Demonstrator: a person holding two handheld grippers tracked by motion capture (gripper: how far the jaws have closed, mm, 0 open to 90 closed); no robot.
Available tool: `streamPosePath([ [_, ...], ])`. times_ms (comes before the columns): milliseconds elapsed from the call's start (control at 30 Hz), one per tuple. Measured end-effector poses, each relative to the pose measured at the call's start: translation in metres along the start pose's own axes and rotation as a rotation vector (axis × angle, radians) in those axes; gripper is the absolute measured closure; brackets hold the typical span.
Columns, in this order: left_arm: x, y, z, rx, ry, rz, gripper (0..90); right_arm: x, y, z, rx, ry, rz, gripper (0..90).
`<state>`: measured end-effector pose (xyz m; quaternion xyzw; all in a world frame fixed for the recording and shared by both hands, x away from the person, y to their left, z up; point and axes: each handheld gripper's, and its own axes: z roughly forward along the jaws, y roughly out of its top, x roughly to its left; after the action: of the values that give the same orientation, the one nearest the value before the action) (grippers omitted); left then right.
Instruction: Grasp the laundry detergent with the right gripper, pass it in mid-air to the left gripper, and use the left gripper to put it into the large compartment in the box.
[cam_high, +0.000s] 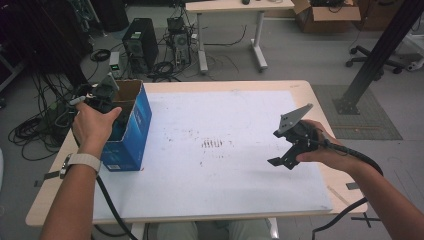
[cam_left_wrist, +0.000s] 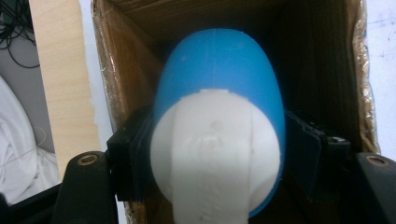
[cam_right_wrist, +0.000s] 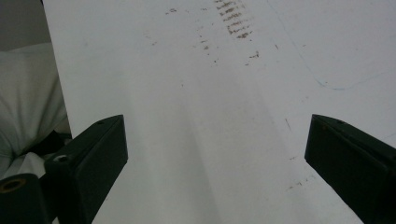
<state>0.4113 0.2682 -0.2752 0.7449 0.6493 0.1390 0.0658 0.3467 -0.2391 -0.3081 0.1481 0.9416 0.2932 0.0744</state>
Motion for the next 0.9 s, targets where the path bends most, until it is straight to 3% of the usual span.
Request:
streamPosePath([
  [200, 0.0, 0.0, -0.001, -0.001, -0.018, -0.002, 27.7, 0.0, -0.001, -0.001, 0.003, 0.002, -0.001, 6.0],
  [433, -0.002, -0.001, -0.005, -0.009, -0.01, 0.007, 24.6, 0.001, -0.002, -0.002, 0.007, 0.005, -0.009, 6.1],
  [900, -0.001, -0.004, -0.031, -0.081, 0.011, -0.013, 20.1, 0.005, -0.001, -0.006, -0.004, -0.001, -0.015, 6.1],
])
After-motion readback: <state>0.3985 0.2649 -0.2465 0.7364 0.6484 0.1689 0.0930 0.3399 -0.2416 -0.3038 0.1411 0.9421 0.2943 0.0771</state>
